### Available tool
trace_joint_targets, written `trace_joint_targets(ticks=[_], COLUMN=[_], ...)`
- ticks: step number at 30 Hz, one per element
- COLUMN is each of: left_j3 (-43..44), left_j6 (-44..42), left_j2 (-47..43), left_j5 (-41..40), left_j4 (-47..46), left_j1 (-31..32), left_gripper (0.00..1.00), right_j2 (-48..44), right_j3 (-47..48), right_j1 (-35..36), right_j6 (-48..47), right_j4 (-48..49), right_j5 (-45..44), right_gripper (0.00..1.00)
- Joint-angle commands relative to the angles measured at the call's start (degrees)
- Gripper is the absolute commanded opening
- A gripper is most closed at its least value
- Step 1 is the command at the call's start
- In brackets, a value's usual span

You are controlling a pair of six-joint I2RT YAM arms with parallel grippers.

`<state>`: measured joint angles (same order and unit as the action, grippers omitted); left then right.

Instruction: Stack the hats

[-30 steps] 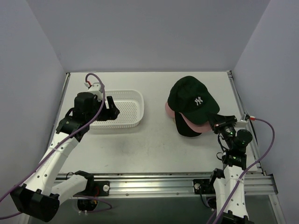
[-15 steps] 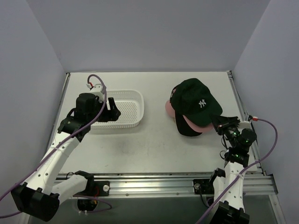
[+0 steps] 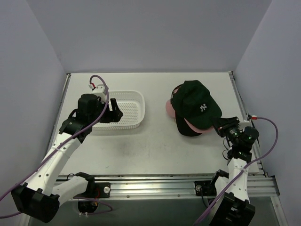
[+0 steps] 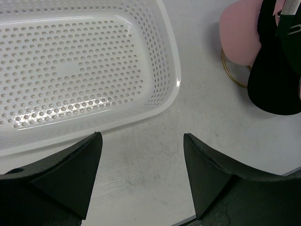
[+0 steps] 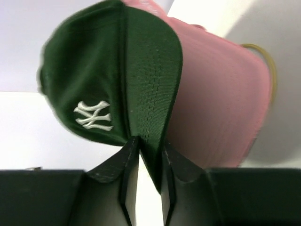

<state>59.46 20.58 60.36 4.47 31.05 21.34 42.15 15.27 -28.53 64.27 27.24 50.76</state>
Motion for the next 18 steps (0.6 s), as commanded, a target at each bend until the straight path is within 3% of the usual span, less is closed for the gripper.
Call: trace_joint_targets(ticks=[1,5,8,18], left_j3=[-0.1,0.0,-0.1,0.0], left_j6=[0.2,0.3,0.3,0.1], left_j2=[-0.1,-0.1,-0.2,0.1], left_j5=[-0.3,-0.3,-0.3,-0.3], left_j4=[-2.5,-2.6,-2.5,-2.5], left_j1=[0.3,0.4,0.4,0.4], left_gripper=[0.79,0.79,0.79,0.79], right_j2=[2.8,3.6,3.5,1.5], right_j3=[1.3,1.9,2.7,7.8], right_j1=[-0.4,-0.4,-0.3,-0.1], right_j6=[-9.5,-9.8,-11.3,-11.9], right_j4=[-11.7,-11.6,-13.4,-16.3], right_j5=[-2.5,-2.3,-2.9,-2.4], right_gripper=[0.18,0.41,0.48,0.53])
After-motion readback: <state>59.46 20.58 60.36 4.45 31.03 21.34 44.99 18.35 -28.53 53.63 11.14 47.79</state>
